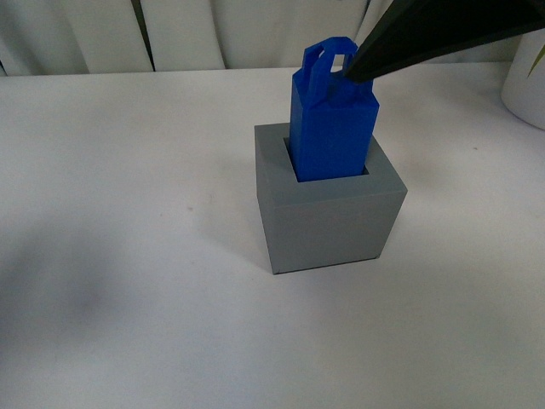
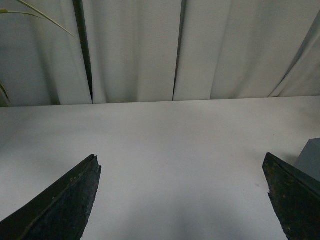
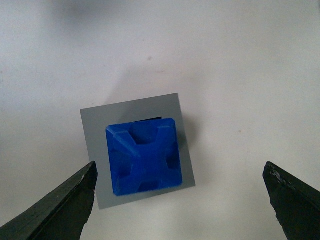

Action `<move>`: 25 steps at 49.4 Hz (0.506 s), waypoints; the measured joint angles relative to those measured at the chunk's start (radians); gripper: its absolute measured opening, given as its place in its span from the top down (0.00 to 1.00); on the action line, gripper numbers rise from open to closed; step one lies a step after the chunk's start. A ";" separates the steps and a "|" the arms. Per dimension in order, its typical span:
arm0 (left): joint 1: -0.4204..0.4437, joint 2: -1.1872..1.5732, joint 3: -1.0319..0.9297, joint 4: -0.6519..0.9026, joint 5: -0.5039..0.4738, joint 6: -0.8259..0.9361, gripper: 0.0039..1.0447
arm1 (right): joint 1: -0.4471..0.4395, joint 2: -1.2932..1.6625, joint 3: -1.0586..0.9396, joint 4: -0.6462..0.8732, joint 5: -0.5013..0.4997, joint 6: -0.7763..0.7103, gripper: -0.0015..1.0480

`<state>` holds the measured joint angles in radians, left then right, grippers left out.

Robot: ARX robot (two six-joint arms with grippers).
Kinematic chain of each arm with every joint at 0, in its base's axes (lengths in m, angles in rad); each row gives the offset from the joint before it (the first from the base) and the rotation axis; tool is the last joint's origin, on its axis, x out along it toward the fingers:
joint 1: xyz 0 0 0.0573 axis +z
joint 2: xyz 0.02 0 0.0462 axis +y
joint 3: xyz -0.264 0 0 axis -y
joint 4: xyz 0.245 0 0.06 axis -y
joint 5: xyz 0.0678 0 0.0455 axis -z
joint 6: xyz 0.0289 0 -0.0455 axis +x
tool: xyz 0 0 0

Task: Insert blue part into gray base

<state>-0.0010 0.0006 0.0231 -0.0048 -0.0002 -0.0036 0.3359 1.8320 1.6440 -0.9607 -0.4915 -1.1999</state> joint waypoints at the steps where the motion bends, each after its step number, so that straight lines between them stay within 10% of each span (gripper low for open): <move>1: 0.000 0.000 0.000 0.000 0.000 0.000 0.06 | -0.011 -0.040 -0.039 0.039 -0.013 0.019 0.07; 25: 0.000 0.000 0.000 0.000 0.000 0.000 0.06 | -0.214 -0.758 -0.951 0.903 -0.155 0.556 0.07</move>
<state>-0.0010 0.0006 0.0231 -0.0048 -0.0002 -0.0036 0.1219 1.0744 0.6930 -0.0574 -0.6464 -0.6437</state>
